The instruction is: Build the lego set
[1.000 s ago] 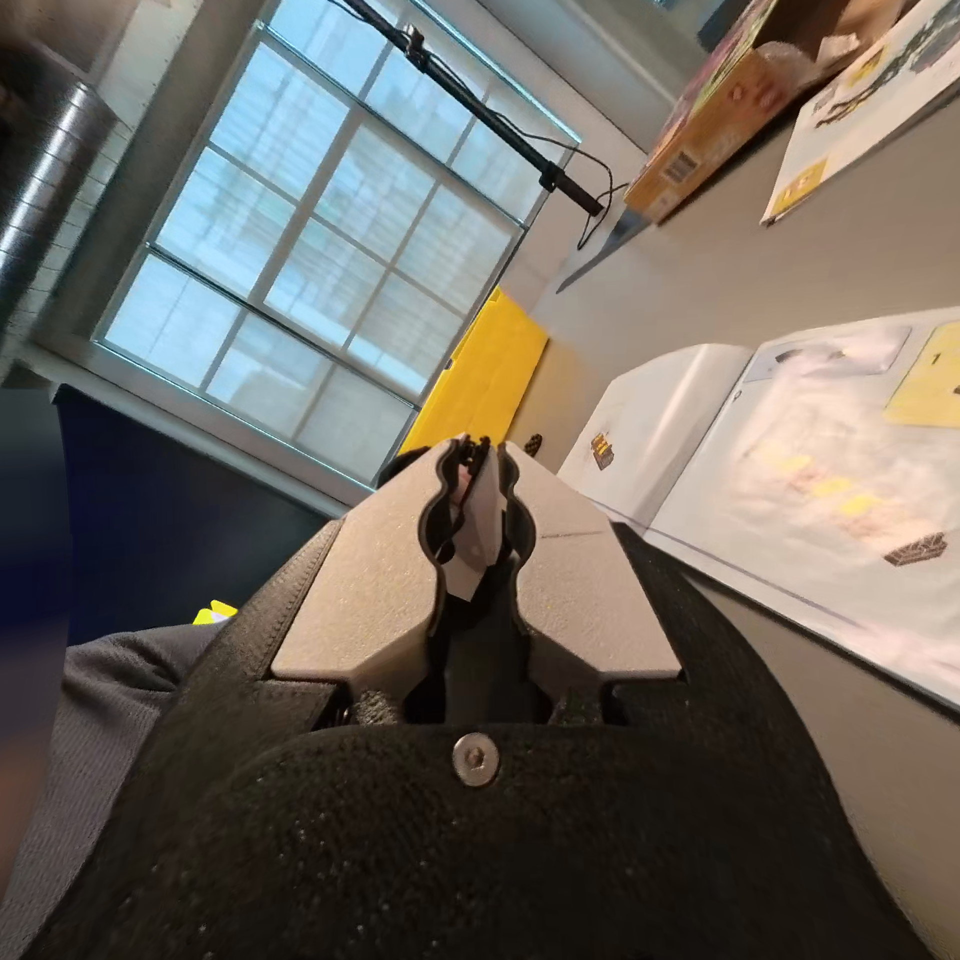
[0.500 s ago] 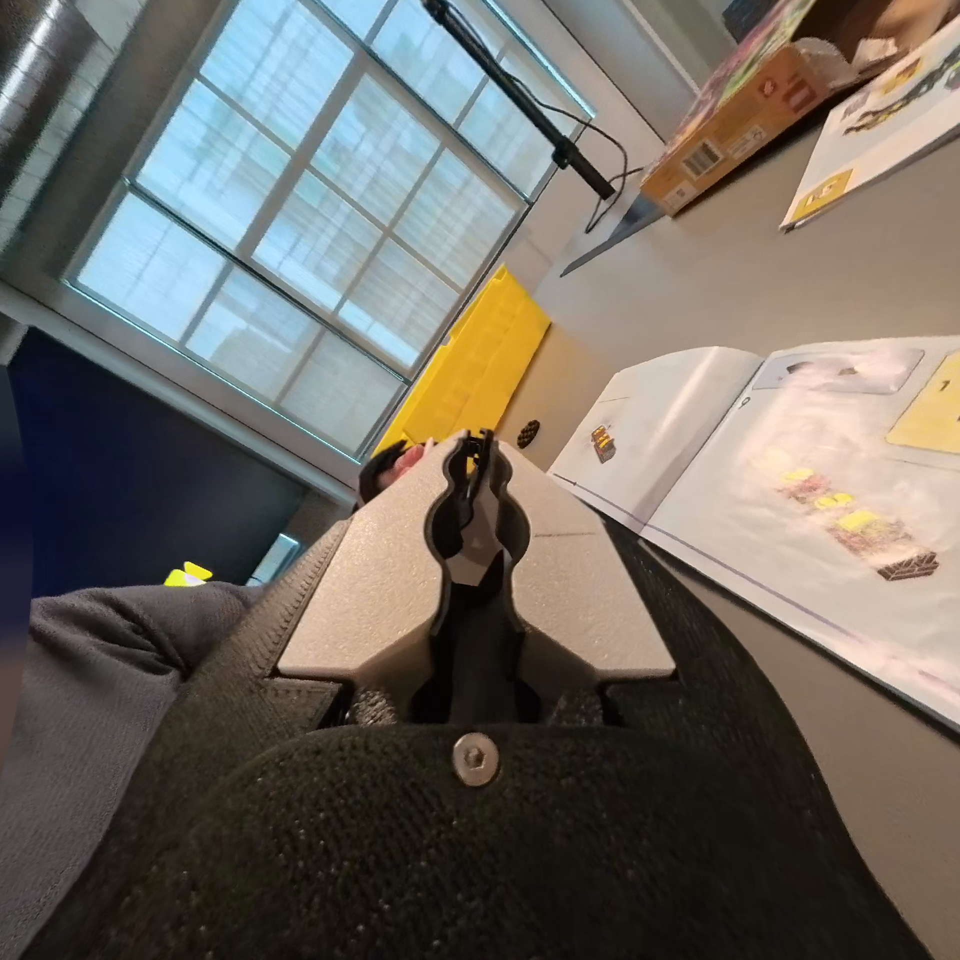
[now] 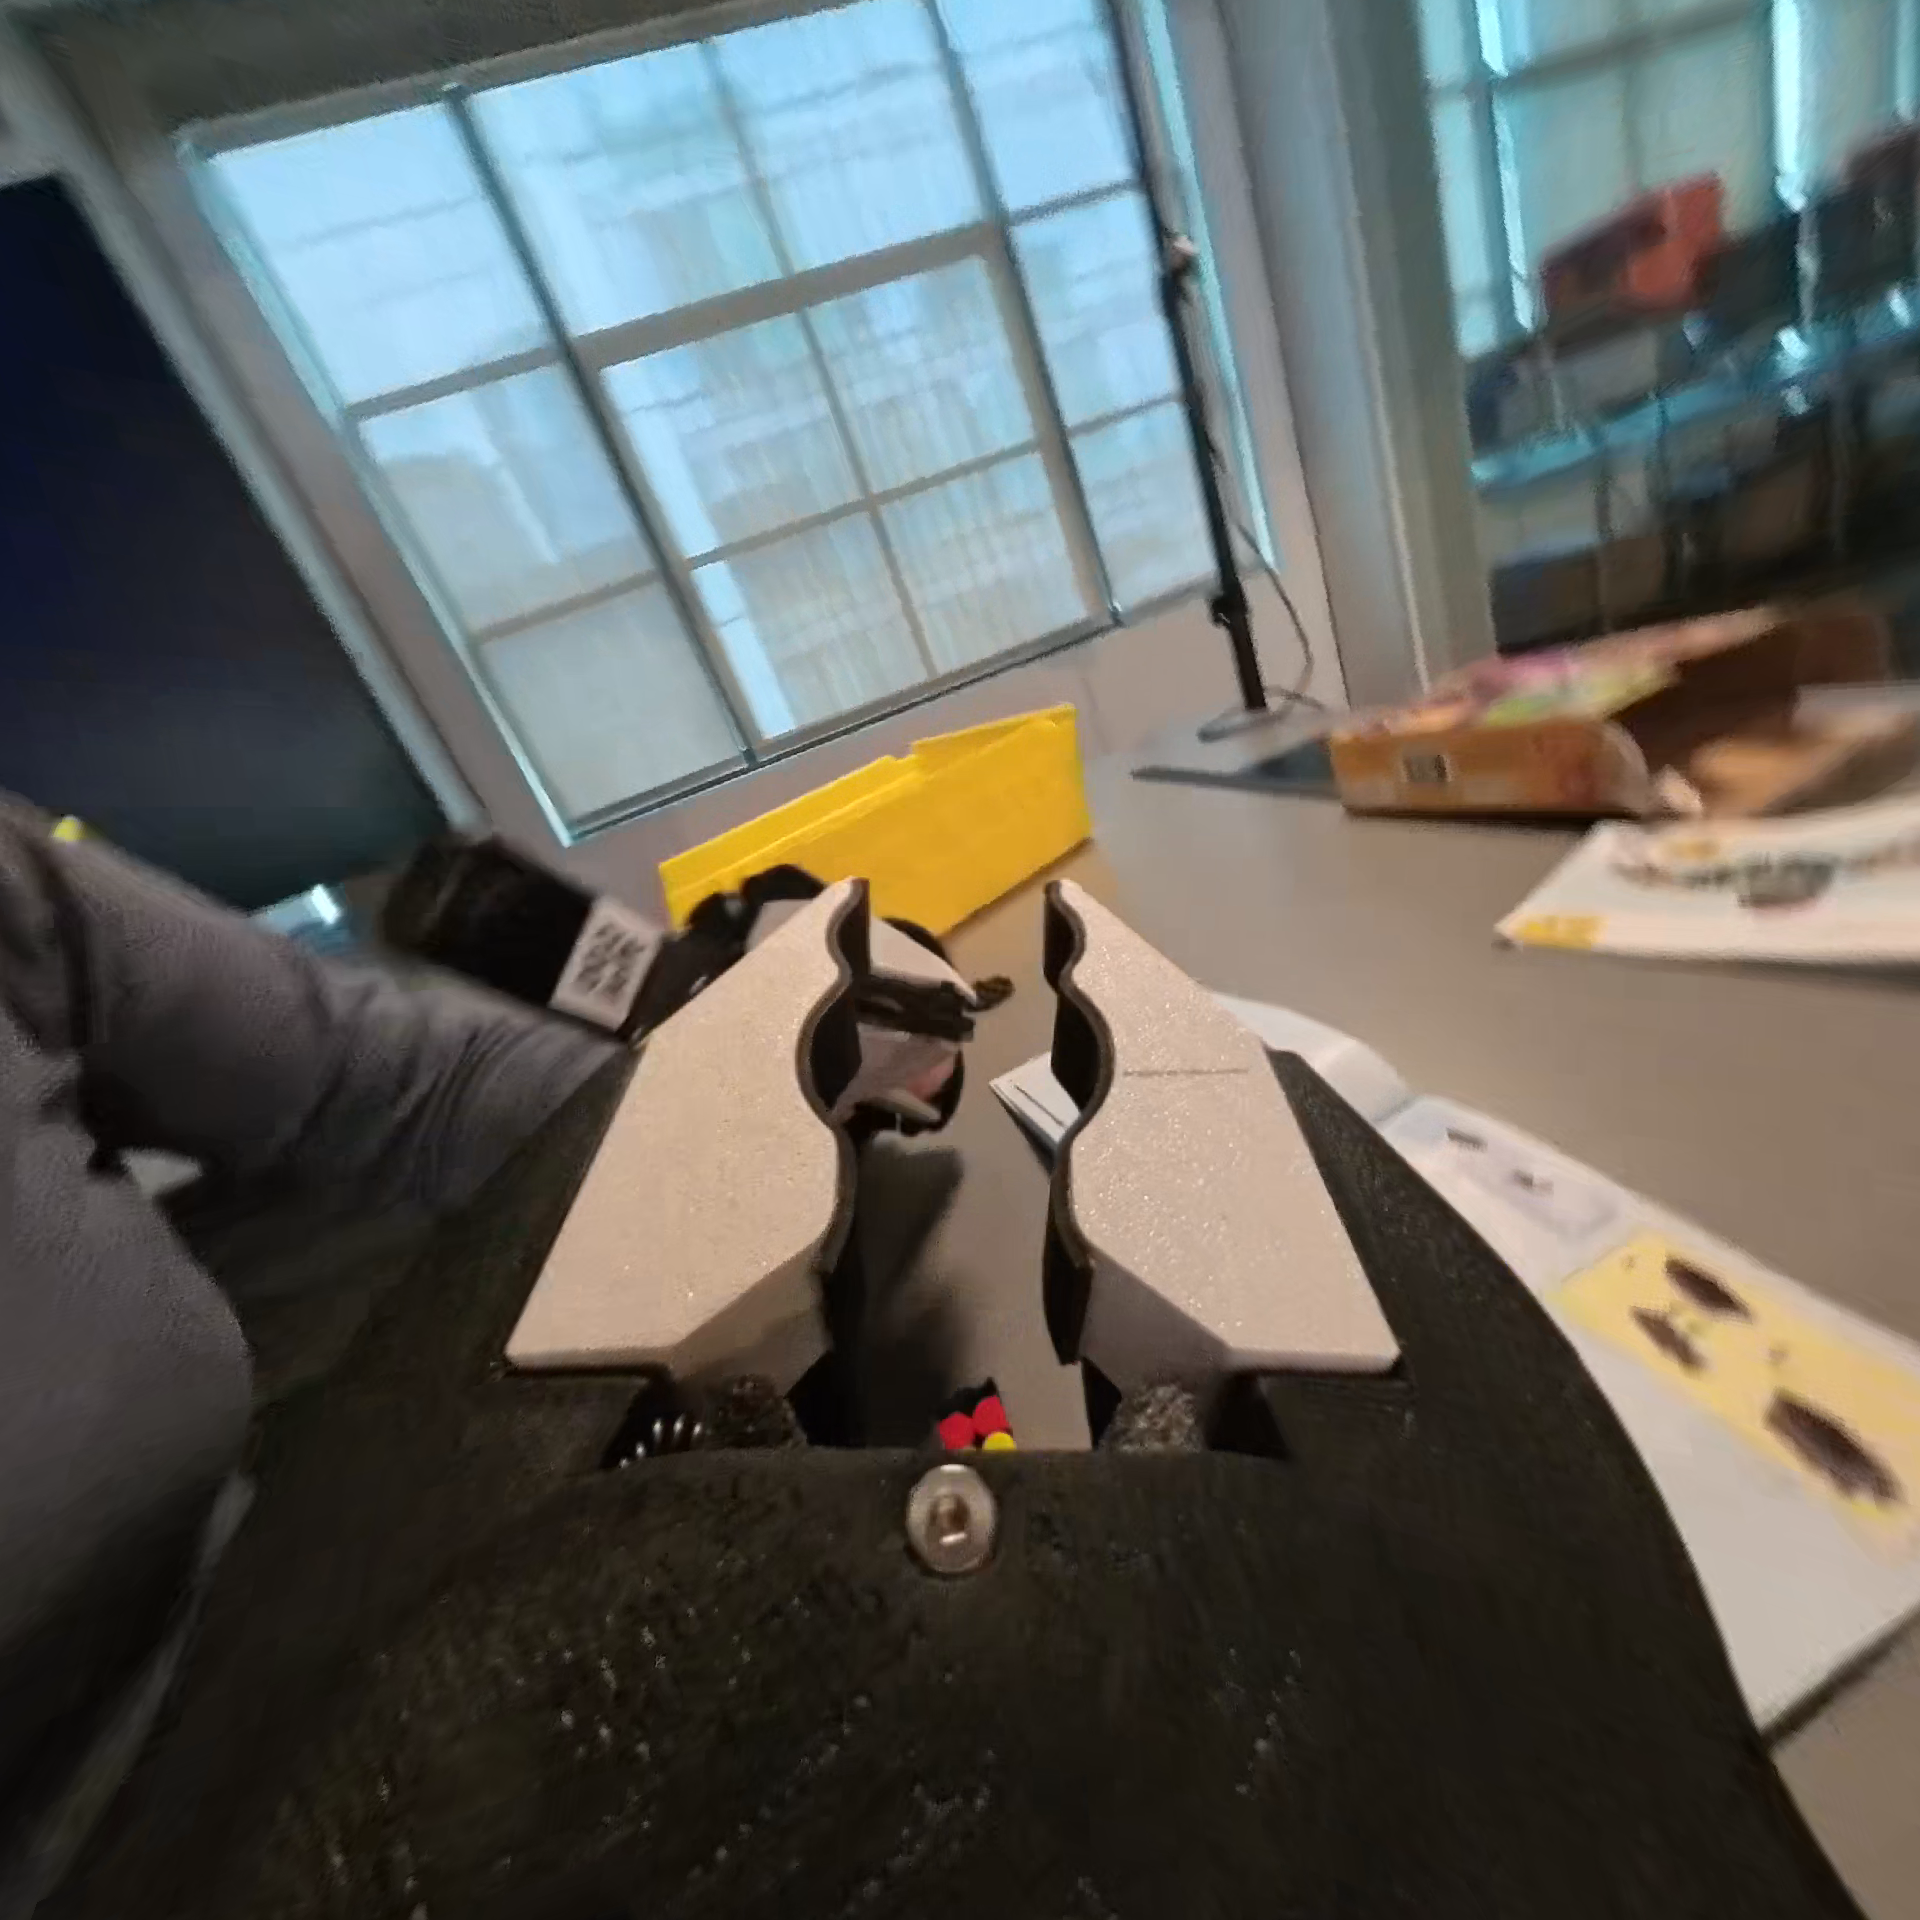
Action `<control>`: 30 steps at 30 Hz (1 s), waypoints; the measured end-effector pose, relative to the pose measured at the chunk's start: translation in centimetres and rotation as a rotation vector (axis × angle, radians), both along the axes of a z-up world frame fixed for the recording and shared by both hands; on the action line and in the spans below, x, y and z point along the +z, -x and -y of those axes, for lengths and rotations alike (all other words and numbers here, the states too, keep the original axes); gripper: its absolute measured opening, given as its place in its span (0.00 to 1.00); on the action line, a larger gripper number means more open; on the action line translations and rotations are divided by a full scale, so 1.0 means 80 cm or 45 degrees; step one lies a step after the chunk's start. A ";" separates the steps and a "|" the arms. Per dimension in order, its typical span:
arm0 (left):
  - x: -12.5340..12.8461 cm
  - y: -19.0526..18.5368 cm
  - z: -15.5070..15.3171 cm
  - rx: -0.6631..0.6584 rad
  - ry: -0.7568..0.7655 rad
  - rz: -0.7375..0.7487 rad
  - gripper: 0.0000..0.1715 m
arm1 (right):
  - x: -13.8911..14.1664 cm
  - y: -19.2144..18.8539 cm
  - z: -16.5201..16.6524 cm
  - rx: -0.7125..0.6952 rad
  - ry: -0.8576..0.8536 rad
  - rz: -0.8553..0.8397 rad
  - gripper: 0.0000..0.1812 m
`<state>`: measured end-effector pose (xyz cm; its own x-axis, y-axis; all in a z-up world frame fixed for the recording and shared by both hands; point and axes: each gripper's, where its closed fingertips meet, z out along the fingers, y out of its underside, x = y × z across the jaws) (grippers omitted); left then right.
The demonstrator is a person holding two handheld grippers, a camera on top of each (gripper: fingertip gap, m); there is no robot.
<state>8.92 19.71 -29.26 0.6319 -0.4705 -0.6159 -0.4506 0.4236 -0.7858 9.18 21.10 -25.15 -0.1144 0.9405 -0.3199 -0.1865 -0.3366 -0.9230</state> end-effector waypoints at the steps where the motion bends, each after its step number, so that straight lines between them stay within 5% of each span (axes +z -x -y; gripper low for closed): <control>1: 0.004 -0.004 0.010 -0.114 0.088 0.113 0.03 | 0.008 -0.008 0.011 0.047 -0.088 -0.035 0.18; 4: 0.011 -0.020 0.040 -0.432 0.313 0.344 0.03 | 0.007 -0.025 0.042 0.135 -0.367 -0.022 0.20; 7: 0.007 -0.034 0.059 -0.643 0.461 0.378 0.04 | -0.018 -0.026 0.065 0.153 -0.602 0.090 0.19; 11: -0.021 -0.028 0.065 -0.683 0.541 0.114 0.03 | -0.041 -0.020 0.087 0.141 -0.771 0.133 0.15; 14: -0.057 -0.019 0.068 -0.663 0.717 -0.150 0.04 | -0.084 -0.010 0.097 0.167 -0.980 0.395 0.12; 21: -0.106 -0.021 0.093 -0.683 1.123 -0.370 0.04 | -0.135 -0.019 0.099 0.311 -0.845 0.739 0.07; 30: -0.124 -0.026 0.100 -0.654 1.108 -0.475 0.04 | -0.168 -0.020 0.111 0.372 -0.812 0.977 0.08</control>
<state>10.97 11.73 -39.18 0.0753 -0.9957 -0.0544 -0.6514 -0.0078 -0.7587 10.75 12.25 -38.62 -0.3410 0.9290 0.1437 0.5365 0.3179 -0.7817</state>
